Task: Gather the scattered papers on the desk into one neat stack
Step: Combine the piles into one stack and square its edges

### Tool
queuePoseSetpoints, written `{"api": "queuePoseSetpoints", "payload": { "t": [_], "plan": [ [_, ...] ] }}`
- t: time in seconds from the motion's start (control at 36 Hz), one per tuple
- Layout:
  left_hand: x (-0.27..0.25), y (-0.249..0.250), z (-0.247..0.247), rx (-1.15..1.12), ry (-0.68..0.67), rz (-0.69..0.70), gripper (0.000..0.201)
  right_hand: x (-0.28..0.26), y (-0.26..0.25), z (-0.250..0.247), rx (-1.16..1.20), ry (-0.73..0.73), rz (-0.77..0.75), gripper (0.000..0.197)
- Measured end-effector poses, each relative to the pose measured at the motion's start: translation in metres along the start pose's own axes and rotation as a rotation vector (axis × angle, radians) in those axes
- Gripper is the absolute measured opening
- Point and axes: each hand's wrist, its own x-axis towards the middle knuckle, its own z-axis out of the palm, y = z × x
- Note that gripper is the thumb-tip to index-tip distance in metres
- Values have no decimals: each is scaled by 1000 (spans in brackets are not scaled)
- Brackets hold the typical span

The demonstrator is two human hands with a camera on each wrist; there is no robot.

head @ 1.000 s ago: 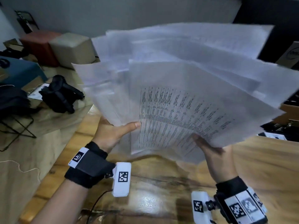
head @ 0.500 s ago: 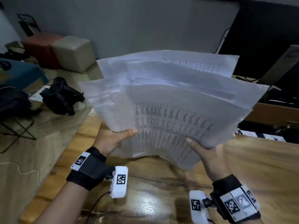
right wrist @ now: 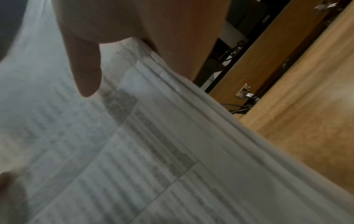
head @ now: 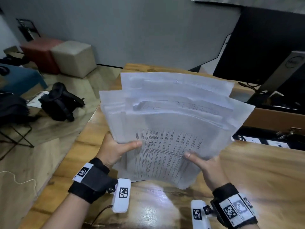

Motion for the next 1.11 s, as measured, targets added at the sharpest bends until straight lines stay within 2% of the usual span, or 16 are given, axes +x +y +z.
{"api": "queuePoseSetpoints", "payload": {
  "t": [0.06, 0.14, 0.22, 0.36, 0.44, 0.5, 0.56, 0.67, 0.72, 0.81, 0.94, 1.0, 1.11],
  "plan": [
    [1, 3, 2, 17, -10, 29, 55, 1, -1, 3, 2, -24, -10, 48],
    [6, 10, -3, -17, 3, 36, 59, 5, -7, -2, 24, -9, -24, 39],
    [6, 13, -7, -22, -41, 28, 63, 7, -8, -6, 4, -6, -9, 36],
    [0, 12, 5, -23, -78, 36, 63, 5, -2, 4, 32, -56, 16, 64],
    [2, 13, 2, -38, -43, 54, 61, 4, -4, 3, 27, -49, 37, 55],
    [5, 13, -10, -79, -19, 16, 72, 6, -2, -8, 35, -18, 56, 48],
    [6, 8, -19, -91, -36, -35, 81, 6, 2, -17, 21, -36, 111, 49],
    [-4, -6, -14, -48, -153, -150, 68, 1, 12, -11, 6, -128, 188, 54],
    [-8, -10, -7, -29, -169, -169, 76, 0, 13, -3, -14, -127, 150, 53],
    [-6, -6, -1, -42, -110, -142, 80, 0, 4, 3, -44, -80, 43, 50],
    [-4, 14, 2, -27, -114, 3, 48, -1, -17, 2, -53, -26, -87, 51],
    [-3, 17, 1, 2, -108, 35, 46, -2, -20, -1, -65, -37, -87, 49],
    [0, 19, 2, -48, -82, 9, 57, 3, -17, -6, -57, -51, -38, 58]
  ]
}}
